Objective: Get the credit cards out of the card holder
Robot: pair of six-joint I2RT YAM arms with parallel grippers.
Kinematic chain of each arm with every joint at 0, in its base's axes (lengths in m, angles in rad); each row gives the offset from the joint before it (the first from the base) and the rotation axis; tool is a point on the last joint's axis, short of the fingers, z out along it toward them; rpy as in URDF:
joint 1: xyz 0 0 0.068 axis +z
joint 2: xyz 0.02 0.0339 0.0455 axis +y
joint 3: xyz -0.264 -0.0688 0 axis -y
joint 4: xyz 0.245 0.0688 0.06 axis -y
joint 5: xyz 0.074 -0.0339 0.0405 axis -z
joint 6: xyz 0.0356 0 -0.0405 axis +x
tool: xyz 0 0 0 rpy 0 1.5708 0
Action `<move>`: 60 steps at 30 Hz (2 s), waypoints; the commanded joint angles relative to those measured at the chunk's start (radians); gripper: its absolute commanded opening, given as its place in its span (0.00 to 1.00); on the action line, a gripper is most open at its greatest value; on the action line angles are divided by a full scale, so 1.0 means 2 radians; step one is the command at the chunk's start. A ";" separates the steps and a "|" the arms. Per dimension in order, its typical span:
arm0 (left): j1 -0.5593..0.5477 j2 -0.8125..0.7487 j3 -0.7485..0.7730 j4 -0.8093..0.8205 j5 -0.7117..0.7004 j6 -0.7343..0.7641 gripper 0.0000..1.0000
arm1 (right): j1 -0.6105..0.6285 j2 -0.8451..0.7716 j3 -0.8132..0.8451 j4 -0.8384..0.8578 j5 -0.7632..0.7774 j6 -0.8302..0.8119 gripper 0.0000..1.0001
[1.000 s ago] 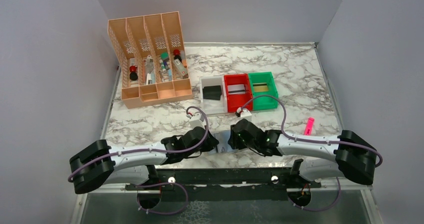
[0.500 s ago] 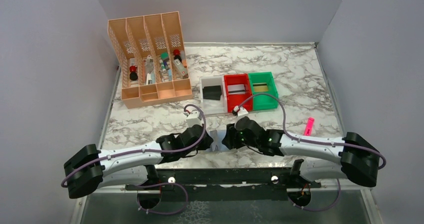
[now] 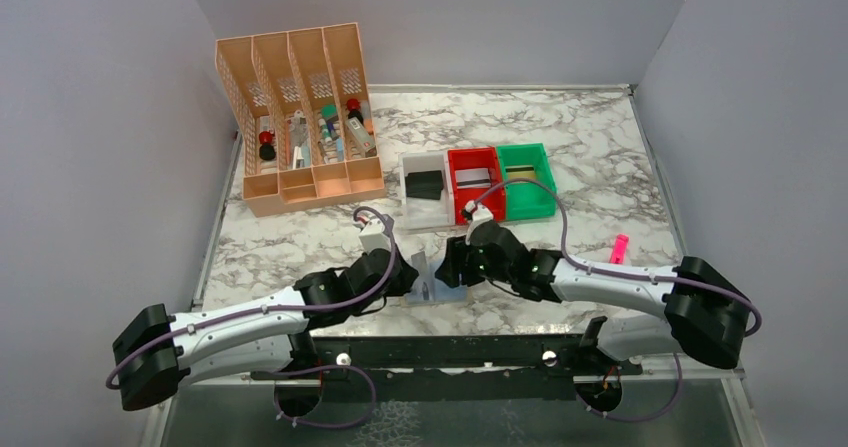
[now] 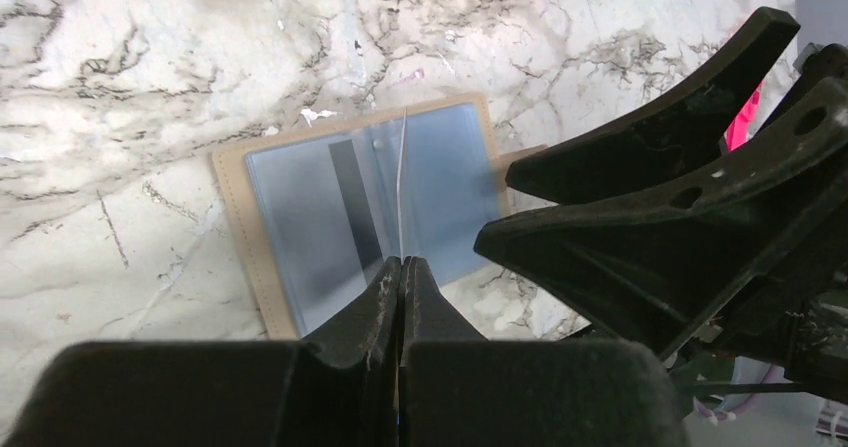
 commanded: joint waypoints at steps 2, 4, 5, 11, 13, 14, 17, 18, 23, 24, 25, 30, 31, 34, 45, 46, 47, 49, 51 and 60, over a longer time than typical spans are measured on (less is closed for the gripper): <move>0.026 -0.005 0.007 -0.001 0.004 0.043 0.00 | -0.045 -0.029 -0.036 0.060 -0.055 -0.010 0.60; 0.051 -0.001 0.010 0.015 0.038 0.062 0.00 | -0.070 -0.053 -0.067 0.093 -0.076 -0.009 0.62; 0.069 -0.001 0.006 0.029 0.067 0.068 0.00 | -0.083 -0.065 -0.082 0.111 -0.094 -0.009 0.62; 0.157 -0.010 -0.040 0.159 0.230 0.083 0.00 | -0.138 -0.120 -0.135 0.188 -0.182 -0.002 0.63; 0.162 -0.005 -0.048 0.184 0.257 0.084 0.00 | -0.148 -0.136 -0.160 0.230 -0.199 0.010 0.63; 0.162 -0.005 -0.052 0.195 0.267 0.083 0.00 | -0.152 -0.141 -0.164 0.241 -0.212 0.013 0.63; 0.162 -0.008 -0.068 0.232 0.300 0.075 0.00 | -0.157 -0.150 -0.155 0.234 -0.247 0.004 0.63; 0.162 -0.009 -0.073 0.248 0.311 0.072 0.00 | -0.157 -0.150 -0.149 0.224 -0.251 0.000 0.63; 0.162 -0.011 -0.082 0.283 0.353 0.073 0.00 | -0.162 -0.138 -0.150 0.242 -0.281 0.014 0.63; 0.162 -0.011 -0.083 0.286 0.358 0.074 0.00 | -0.162 -0.132 -0.149 0.250 -0.291 0.015 0.63; 0.162 -0.015 -0.084 0.289 0.362 0.074 0.00 | -0.163 -0.126 -0.147 0.255 -0.300 0.018 0.63; 0.162 -0.031 -0.091 0.300 0.366 0.074 0.00 | -0.164 -0.095 -0.145 0.298 -0.352 0.033 0.60; 0.162 -0.033 -0.092 0.301 0.367 0.073 0.00 | -0.164 -0.089 -0.145 0.307 -0.364 0.036 0.59; 0.162 -0.038 -0.092 0.304 0.372 0.070 0.00 | -0.164 -0.076 -0.142 0.325 -0.390 0.041 0.56; 0.162 -0.050 -0.095 0.309 0.400 0.078 0.00 | -0.170 -0.053 -0.139 0.379 -0.431 0.060 0.41; 0.162 -0.052 -0.096 0.309 0.402 0.079 0.00 | -0.172 -0.053 -0.140 0.385 -0.434 0.062 0.39; 0.162 -0.053 -0.096 0.309 0.405 0.081 0.00 | -0.173 -0.054 -0.140 0.388 -0.436 0.063 0.36; 0.162 -0.057 -0.097 0.310 0.406 0.083 0.00 | -0.174 -0.055 -0.141 0.392 -0.443 0.065 0.31; 0.162 -0.061 -0.098 0.310 0.406 0.087 0.00 | -0.175 -0.056 -0.142 0.400 -0.452 0.066 0.23; 0.163 -0.080 -0.105 0.297 0.366 0.091 0.46 | -0.180 -0.071 -0.152 0.397 -0.456 0.061 0.04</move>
